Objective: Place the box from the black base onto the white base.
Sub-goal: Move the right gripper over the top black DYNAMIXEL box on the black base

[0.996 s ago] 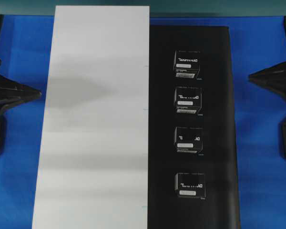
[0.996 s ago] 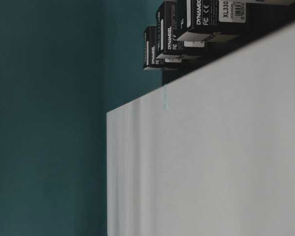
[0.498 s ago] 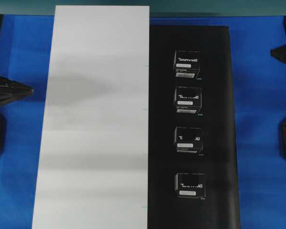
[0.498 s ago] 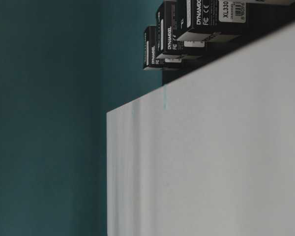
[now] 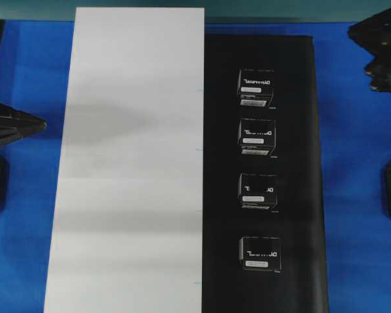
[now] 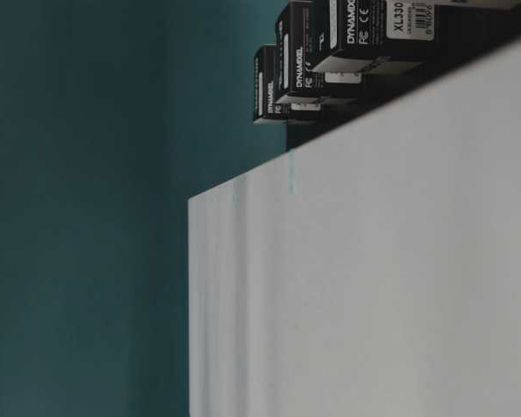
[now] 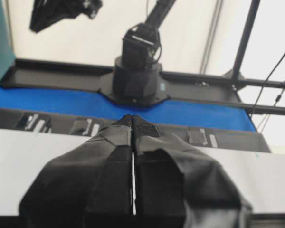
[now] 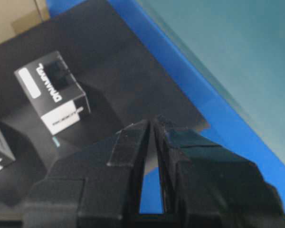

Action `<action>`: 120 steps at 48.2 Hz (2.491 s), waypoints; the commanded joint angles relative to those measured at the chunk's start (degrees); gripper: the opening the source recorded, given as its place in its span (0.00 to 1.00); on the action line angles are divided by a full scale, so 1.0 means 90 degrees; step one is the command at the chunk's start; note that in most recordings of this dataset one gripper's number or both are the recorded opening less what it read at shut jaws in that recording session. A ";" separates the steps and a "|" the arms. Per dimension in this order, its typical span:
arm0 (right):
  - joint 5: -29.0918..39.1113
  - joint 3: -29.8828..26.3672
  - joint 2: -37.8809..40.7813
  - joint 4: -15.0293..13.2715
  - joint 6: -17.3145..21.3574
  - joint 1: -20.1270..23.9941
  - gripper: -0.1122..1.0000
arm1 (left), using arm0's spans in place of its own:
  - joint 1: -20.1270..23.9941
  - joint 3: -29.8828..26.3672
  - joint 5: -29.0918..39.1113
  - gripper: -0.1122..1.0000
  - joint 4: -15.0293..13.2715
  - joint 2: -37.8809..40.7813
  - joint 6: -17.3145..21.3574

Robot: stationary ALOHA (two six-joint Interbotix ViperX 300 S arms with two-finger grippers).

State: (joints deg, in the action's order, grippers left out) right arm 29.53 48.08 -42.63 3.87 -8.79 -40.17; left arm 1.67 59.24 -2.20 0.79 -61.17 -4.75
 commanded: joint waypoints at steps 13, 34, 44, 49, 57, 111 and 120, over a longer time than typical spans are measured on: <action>0.0010 -0.0527 0.1436 0.1211 -0.1387 -0.0225 0.28 | 0.0029 -0.0127 -0.0029 0.07 0.0020 0.0166 -0.0020; 0.2100 -0.1094 0.2188 0.4277 -0.5146 -0.1084 0.29 | 0.0049 -0.0078 0.0020 0.07 0.0020 0.0186 -0.0020; 0.2783 -0.1133 0.2725 0.4268 -0.5322 -0.1074 0.34 | 0.0049 -0.0088 0.0068 0.07 0.0020 0.0176 -0.0029; 0.2715 -0.1133 0.2959 0.4229 -0.5342 -0.1045 0.51 | 0.0068 -0.0088 0.0068 0.07 0.0020 0.0176 -0.0029; 0.2236 -0.1064 0.3115 0.4053 -0.5381 -0.0830 0.90 | 0.0098 -0.0088 0.0068 0.07 0.0020 0.0186 -0.0029; 0.0908 -0.1162 0.4189 0.3691 -0.5977 0.0283 1.00 | 0.0107 -0.0088 0.0068 0.07 0.0020 0.0293 -0.0039; 0.0596 -0.1260 0.4307 0.3701 -0.5937 0.0400 1.00 | 0.0107 -0.0088 0.0068 0.07 0.0020 0.0293 -0.0039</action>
State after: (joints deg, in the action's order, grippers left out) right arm 35.86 37.53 -4.66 37.00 -62.31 -37.71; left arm 2.37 59.24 -1.23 0.79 -58.97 -5.01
